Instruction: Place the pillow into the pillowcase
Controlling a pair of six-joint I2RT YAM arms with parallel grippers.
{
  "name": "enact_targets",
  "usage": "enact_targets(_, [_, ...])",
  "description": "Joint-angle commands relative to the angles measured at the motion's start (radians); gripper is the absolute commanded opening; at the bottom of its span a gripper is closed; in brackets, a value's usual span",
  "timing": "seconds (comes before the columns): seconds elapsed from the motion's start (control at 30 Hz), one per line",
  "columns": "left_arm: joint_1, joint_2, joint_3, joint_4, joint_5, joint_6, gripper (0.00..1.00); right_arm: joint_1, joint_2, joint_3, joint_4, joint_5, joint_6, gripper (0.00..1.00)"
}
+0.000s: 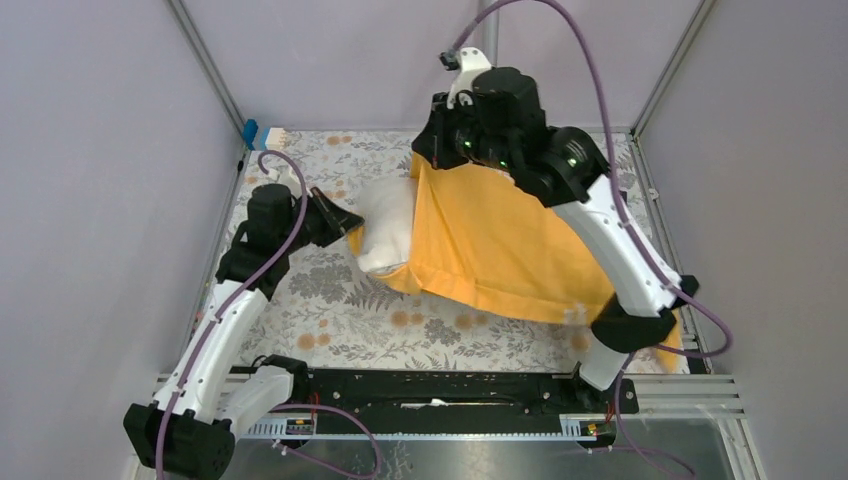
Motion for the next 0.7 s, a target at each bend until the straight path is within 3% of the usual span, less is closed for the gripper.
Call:
enact_targets(0.0, [-0.003, -0.019, -0.049, -0.021, -0.084, 0.004, 0.00, 0.024, 0.106, 0.318, -0.056, -0.003, 0.059, 0.00])
enact_targets(0.13, [-0.003, -0.043, -0.017, -0.068, -0.085, 0.028, 0.00, 0.038, 0.130, 0.399, -0.073, -0.024, 0.071, 0.00])
enact_targets(0.23, [-0.016, -0.019, -0.059, -0.035, 0.018, 0.015, 0.00, 0.038, 0.090, 0.310, -0.064, 0.034, 0.049, 0.00])
enact_targets(0.37, [-0.120, 0.000, -0.181, 0.061, 0.017, -0.027, 0.00, 0.038, 0.027, 0.176, -0.017, 0.058, 0.059, 0.00])
enact_targets(0.5, [-0.202, 0.019, -0.232, 0.094, -0.036, -0.057, 0.00, 0.050, 0.036, 0.183, -0.045, 0.031, 0.084, 0.00])
enact_targets(0.67, [-0.205, 0.009, -0.229, 0.076, -0.068, -0.053, 0.00, 0.086, 0.083, 0.295, -0.091, 0.066, 0.069, 0.00])
